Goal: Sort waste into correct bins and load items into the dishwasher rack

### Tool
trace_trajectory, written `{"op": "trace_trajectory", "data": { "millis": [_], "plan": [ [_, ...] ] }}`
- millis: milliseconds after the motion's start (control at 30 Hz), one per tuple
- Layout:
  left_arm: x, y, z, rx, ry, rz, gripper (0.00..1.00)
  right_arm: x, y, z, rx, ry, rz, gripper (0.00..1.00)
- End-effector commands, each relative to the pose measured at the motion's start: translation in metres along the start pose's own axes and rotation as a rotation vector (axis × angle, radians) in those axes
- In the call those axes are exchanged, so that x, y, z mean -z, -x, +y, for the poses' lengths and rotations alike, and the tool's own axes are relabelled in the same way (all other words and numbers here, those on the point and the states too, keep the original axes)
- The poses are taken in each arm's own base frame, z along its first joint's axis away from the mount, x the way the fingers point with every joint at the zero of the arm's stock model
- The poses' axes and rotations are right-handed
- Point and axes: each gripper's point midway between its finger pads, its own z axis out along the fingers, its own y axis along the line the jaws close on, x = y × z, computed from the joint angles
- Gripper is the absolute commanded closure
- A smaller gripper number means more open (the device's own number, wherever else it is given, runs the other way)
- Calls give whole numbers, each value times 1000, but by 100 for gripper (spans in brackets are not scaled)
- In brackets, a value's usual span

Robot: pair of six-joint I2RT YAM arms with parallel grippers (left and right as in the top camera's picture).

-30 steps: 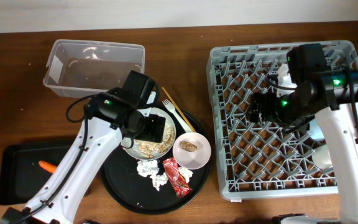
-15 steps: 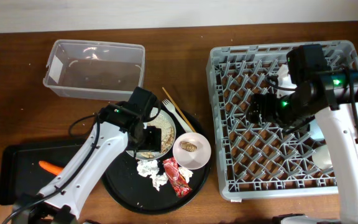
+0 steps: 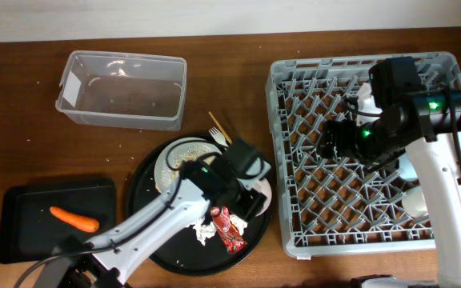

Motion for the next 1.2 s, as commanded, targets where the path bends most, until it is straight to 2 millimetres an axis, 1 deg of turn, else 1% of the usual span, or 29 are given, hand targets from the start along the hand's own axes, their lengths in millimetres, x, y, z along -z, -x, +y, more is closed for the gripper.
{"op": "trace_trajectory", "data": {
  "millis": [0,67,100,133,200,233,367,400,433,467,533,600,633,700,767,867,900,967,1033,1067,1100,1133,1167],
  "plan": [
    [-8,-20,-28,-240,-11,72,29,3,-2,3,16,10,-11,1],
    [-16,-29,-25,-347,84,120,29,3,-2,3,16,10,-11,1],
    [-22,-33,-27,-388,85,140,29,3,-2,3,16,10,-10,1],
    [-33,-36,-21,-395,110,173,29,3,-2,4,16,10,-8,1],
    [-46,-37,-9,-397,166,198,29,3,-3,3,16,10,-7,1],
    [-51,-35,-9,-397,168,193,35,3,-3,3,16,9,-7,1],
    [-54,-25,-11,-400,166,154,52,3,-3,3,16,9,-8,1],
    [-57,-25,-10,-400,166,155,67,3,-3,3,16,9,-8,1],
    [-59,-26,-10,-398,166,159,71,3,-3,3,16,9,-7,1],
    [-60,-27,-9,-398,166,163,71,3,-3,3,16,9,-7,1],
    [-61,-26,-9,-398,166,163,82,3,-3,3,16,9,-7,1],
    [-61,-26,-9,-397,166,161,98,3,-3,3,16,9,-7,1],
    [-61,-26,-9,-387,167,160,99,3,-3,3,16,9,-7,1],
    [-48,-19,-13,-355,170,171,99,3,-3,3,16,9,-7,1],
    [-28,-6,-17,-348,188,174,99,3,-2,3,17,9,-8,2],
    [3,18,-11,-276,277,147,99,3,-3,3,16,9,-8,1],
    [14,26,-7,-216,296,128,99,3,-3,3,16,9,-8,1],
    [33,34,12,-70,345,111,99,3,-3,3,16,9,-8,1],
    [53,29,43,143,397,119,100,3,-3,3,16,9,-7,1],
    [62,23,62,268,419,122,99,3,-3,3,16,9,-7,1],
    [74,11,90,431,448,135,99,3,-3,3,16,9,-7,1],
    [91,-5,127,622,468,147,99,3,-3,3,16,9,-7,1],
    [99,-12,144,705,442,145,99,3,-3,3,16,8,-6,1]
  ]
}}
